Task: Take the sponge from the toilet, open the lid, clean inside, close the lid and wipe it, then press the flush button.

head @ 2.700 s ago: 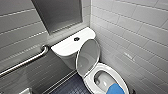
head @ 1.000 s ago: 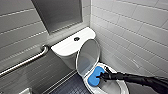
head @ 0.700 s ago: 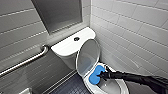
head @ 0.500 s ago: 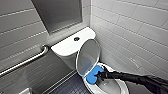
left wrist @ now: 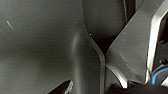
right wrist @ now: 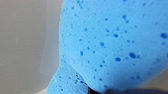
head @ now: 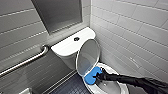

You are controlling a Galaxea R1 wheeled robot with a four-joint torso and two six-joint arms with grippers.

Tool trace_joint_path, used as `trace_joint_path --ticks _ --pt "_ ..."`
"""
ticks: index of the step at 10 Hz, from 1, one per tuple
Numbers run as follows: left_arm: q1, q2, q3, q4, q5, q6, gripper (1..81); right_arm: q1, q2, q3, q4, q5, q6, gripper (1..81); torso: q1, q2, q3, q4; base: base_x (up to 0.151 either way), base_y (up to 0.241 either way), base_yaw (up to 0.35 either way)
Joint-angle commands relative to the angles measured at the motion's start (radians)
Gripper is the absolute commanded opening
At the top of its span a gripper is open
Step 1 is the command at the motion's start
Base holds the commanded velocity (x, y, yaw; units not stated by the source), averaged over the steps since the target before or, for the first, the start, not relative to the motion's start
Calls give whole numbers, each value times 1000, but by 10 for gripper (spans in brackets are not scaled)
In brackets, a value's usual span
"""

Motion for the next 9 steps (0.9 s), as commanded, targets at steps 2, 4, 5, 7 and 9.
trace_joint_path --ticks 2,4,5,7,9 --pt "14 -6 15 -2 79 5 811 29 -4 104 -44 -99 3 10 0 0 0 0 0 0 0" --pt "14 -5 15 -2 79 5 811 -3 -77 204 -44 -96 4 10 0 0 0 0 0 0 0" --pt "14 -5 16 -2 79 5 811 -17 -117 252 -44 -87 4 10 0 0 0 0 0 0 0" --pt "13 0 18 0 79 5 811 -46 -198 327 -40 -79 3 10 0 0 0 0 0 0 0" --pt "13 -3 21 0 79 5 811 -80 -242 358 -43 -63 4 10 0 0 0 0 0 0 0"
